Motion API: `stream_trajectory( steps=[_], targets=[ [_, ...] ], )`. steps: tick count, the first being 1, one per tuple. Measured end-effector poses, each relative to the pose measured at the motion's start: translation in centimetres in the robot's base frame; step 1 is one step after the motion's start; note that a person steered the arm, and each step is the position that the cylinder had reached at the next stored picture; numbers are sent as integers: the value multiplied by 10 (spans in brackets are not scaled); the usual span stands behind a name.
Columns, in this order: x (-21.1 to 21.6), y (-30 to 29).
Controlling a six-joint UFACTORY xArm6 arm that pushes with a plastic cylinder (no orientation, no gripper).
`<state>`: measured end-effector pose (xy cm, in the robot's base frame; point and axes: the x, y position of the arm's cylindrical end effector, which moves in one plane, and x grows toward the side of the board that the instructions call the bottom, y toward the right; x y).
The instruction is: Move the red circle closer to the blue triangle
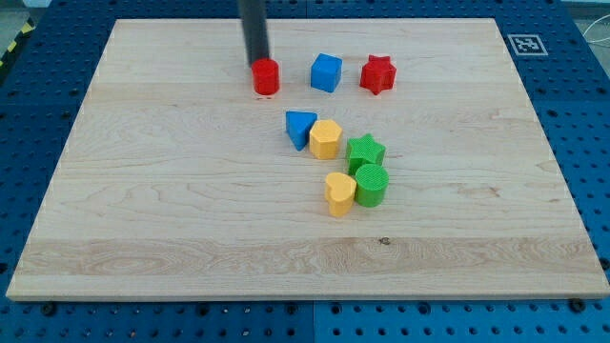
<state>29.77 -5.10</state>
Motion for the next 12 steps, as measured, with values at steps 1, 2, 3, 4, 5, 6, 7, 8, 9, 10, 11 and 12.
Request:
stream_trajectory(
  steps=[1,2,3,4,5,6,7,8,9,10,11,12],
  targets=[
    [20,36],
    [29,43],
    [20,34],
    [8,19],
    [8,8],
    [20,8],
    [35,8],
    [35,-2],
    [35,-31],
    [36,-42],
    [39,-44],
    [50,-44]
  ],
)
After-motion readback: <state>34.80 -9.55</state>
